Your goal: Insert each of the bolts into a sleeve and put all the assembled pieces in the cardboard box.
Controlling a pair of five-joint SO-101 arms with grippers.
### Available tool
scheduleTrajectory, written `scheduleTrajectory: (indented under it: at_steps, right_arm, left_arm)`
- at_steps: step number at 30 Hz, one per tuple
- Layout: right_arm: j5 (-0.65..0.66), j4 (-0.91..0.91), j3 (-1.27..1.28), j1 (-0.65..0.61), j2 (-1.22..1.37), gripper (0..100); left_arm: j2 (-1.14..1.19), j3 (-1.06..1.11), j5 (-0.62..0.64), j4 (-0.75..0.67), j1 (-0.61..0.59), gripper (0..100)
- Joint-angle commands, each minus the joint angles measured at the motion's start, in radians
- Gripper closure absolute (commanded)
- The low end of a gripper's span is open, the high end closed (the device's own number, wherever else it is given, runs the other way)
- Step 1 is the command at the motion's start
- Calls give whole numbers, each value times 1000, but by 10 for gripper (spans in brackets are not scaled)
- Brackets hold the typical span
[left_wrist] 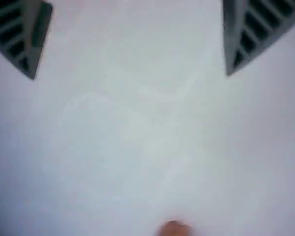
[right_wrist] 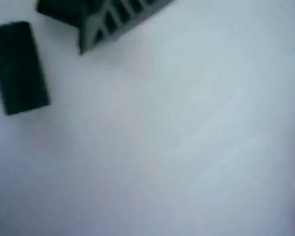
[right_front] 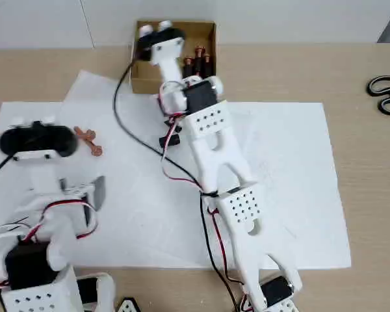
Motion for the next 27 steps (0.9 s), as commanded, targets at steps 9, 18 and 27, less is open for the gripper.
scheduleTrajectory:
  at_steps: [9,18,27]
  right_arm:
    - [485,7,267,-30,-82,822]
    - [611,7,348,-33,-77,822]
    - [701,8,344,-58,-85,822]
  left_arm:
    - [-8,-36,-3,-18,-416,767]
    - [-8,-33,-3,-17,-460,767]
    - [-8,-31,-3,-17,-460,767]
